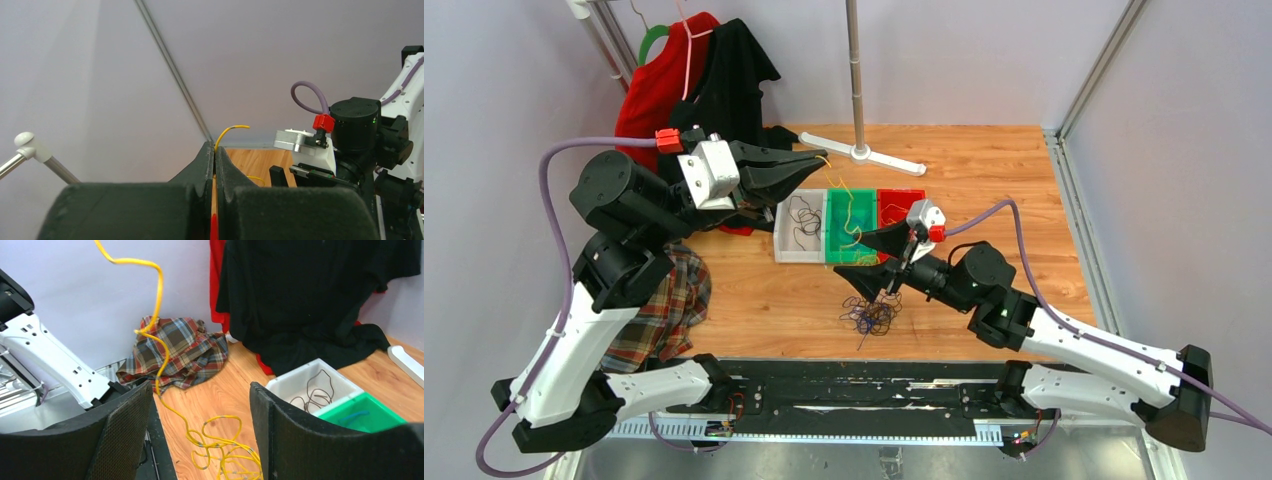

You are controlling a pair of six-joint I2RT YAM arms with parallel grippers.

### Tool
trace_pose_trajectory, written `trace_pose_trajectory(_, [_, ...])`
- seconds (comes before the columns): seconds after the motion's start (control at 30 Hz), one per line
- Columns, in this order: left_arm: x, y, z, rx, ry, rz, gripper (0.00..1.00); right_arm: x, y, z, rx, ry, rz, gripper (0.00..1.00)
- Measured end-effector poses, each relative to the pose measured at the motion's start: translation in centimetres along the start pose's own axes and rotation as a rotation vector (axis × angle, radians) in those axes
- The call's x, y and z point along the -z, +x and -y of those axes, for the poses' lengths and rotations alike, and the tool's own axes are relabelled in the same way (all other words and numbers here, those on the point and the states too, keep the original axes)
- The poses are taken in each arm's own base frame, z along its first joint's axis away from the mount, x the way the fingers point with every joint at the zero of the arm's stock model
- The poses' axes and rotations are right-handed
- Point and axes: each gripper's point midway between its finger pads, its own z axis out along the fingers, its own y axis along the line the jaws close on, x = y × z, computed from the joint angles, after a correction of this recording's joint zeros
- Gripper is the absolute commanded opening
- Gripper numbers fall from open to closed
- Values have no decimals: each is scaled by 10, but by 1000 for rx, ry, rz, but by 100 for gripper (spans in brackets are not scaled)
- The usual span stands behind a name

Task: Untangle the cables

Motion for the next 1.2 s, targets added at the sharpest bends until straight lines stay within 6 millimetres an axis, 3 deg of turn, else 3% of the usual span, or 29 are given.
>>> trace_pose_trajectory(0.13, [-1,0,1,11,6,0,0,-11,-8,-5,1,-27,11,57])
trace_pose_trajectory(0.3, [-2,0,4,38,24,-1,0,-28,-10,-4,-7,-25,16,52])
trace_pose_trajectory(0.6, [-3,-7,6,63,34,9,0,-53,15,0,-50,-20,-12,43])
trace_pose_trajectory(0.8, [-2,-12,5,63,35,19,0,-61,27,3,-74,-9,-26,12])
trace_pose_trajectory(0.87, [-2,-16,4,56,33,26,0,-61,33,5,-82,2,-28,7])
trace_pose_trajectory(0.97, [-1,-23,1,31,20,38,0,-56,57,12,-96,31,-64,6])
trace_pose_trajectory(1.2, [3,-40,-21,-79,-79,68,1,-18,150,33,-134,132,-243,4])
